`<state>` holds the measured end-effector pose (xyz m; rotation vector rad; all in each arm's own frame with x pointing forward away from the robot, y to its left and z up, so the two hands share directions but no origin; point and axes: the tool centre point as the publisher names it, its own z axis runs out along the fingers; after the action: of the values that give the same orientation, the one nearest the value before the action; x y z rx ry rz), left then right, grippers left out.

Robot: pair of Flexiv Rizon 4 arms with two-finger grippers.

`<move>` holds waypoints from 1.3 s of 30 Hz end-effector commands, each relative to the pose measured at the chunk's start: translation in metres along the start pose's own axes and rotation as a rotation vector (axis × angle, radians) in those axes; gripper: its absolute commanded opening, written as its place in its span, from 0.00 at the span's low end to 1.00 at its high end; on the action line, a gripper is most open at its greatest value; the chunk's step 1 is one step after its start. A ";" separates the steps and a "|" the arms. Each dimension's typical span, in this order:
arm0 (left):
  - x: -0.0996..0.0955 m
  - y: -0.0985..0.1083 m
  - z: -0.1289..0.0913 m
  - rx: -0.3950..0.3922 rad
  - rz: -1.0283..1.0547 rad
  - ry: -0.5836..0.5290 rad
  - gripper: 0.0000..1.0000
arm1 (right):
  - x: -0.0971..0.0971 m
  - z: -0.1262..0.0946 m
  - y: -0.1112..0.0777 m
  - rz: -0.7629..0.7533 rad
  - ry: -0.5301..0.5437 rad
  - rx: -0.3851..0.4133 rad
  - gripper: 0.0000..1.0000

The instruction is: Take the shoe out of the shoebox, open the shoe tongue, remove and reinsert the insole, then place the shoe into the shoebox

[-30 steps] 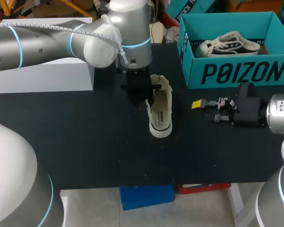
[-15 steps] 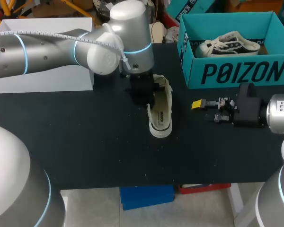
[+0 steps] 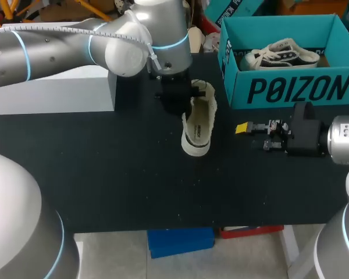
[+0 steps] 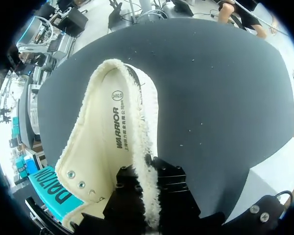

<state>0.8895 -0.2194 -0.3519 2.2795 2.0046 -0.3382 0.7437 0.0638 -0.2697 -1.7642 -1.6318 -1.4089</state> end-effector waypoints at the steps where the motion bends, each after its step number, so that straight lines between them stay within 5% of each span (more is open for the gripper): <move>1: 0.002 -0.019 -0.048 -0.066 -0.019 -0.028 0.00 | 0.000 0.001 0.001 0.001 -0.002 0.002 1.00; 11: 0.022 -0.034 -0.130 -0.217 -0.357 -0.168 0.00 | 0.000 0.001 0.001 0.001 -0.002 0.002 1.00; 22: 0.099 -0.049 -0.202 -0.425 -0.692 -0.267 0.00 | 0.000 0.001 0.001 0.001 -0.002 0.002 1.00; 30: 0.151 -0.052 -0.220 -0.483 -0.866 -0.336 0.00 | 0.000 0.001 0.001 0.001 -0.002 0.002 1.00; 39: 0.151 -0.052 -0.220 -0.483 -0.866 -0.336 0.00 | 0.000 0.001 0.001 0.001 -0.002 0.002 1.00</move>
<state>0.8888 -0.0246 -0.1695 0.9708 2.4867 -0.2179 0.7437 0.0639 -0.2696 -1.7642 -1.6319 -1.4088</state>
